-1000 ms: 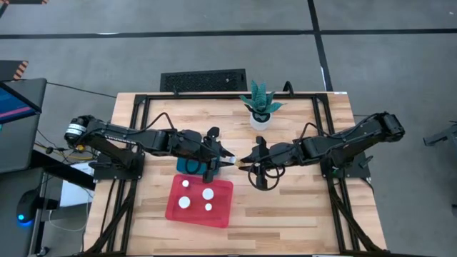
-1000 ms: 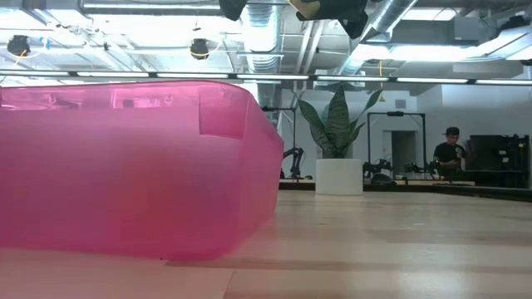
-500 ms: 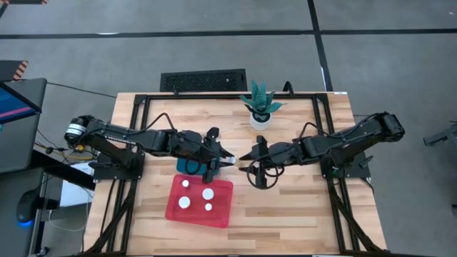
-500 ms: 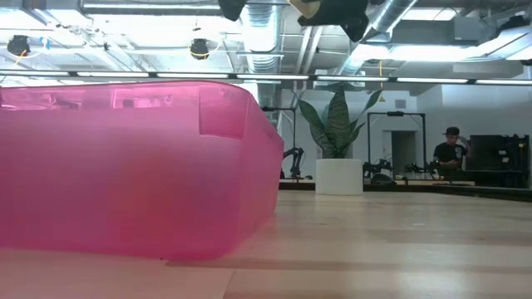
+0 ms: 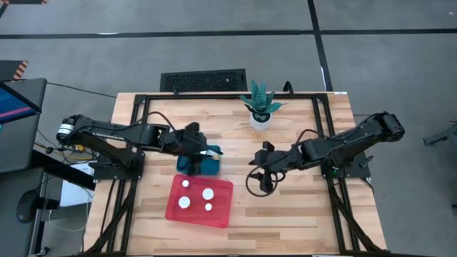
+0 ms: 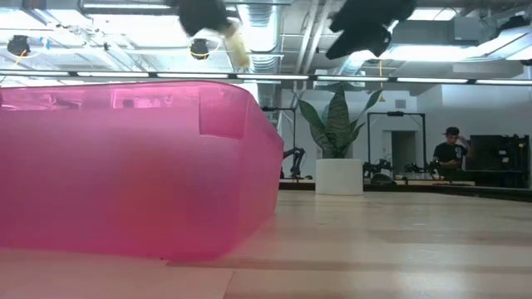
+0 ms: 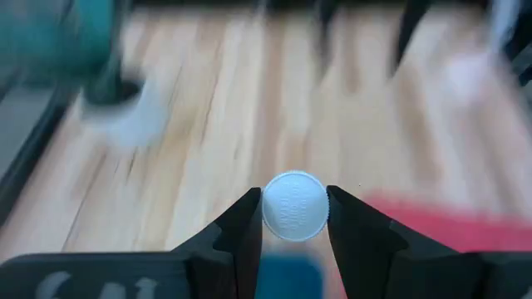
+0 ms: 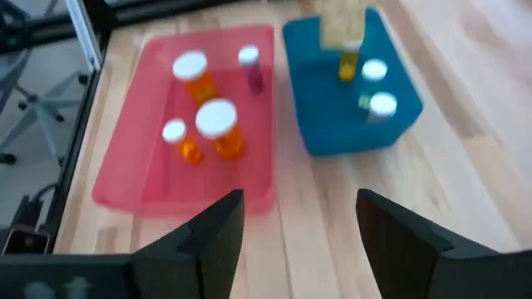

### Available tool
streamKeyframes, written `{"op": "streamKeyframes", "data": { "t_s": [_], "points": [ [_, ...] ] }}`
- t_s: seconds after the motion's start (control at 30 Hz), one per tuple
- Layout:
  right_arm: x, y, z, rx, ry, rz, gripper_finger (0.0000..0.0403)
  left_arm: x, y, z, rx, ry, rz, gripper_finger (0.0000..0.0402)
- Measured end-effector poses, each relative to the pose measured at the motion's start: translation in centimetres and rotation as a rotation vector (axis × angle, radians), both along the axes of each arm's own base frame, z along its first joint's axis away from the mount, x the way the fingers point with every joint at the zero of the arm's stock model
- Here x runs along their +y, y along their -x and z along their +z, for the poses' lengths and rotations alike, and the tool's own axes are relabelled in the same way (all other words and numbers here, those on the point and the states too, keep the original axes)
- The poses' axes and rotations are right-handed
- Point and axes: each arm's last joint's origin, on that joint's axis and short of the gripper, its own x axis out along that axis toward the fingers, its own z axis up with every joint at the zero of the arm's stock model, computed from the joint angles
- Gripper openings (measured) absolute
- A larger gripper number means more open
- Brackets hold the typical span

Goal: Pick and place medicine bottles into bin by pill shape (circle, oval)
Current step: Put the yellow tablet bottle into the blue bin

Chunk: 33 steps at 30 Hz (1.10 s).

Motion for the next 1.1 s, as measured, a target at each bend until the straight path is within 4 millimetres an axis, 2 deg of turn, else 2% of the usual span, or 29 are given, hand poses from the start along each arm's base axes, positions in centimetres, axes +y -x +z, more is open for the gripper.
{"op": "streamKeyframes", "data": {
  "t_s": [0.1, 0.23, 0.43, 0.6, 1.1],
  "points": [
    [0.6, 0.5, -0.4, 0.047, -0.002, 0.012, 0.0232, 0.2, 1.4, -1.1, 0.162, -0.005, 0.071, 0.0116],
    [1.2, 0.9, -0.6, 0.083, -0.013, 0.019, 0.0228, 0.0, 2.5, -3.1, 0.281, -0.011, 0.104, 0.0117],
    [1.7, 1.1, -0.6, 0.085, -0.028, 0.024, 0.0228, -0.3, 2.9, -7.0, 0.307, -0.017, 0.14, 0.0118],
    [1.9, 1.1, -0.6, 0.085, -0.039, 0.02, 0.0225, -0.4, 3.3, -9.2, 0.323, -0.03, 0.126, 0.0118],
    [1.9, 1.1, -0.6, 0.085, -0.043, 0.017, 0.0223, -0.1, 3.9, -11.7, 0.356, -0.093, 0.087, 0.0119]
  ]
}}
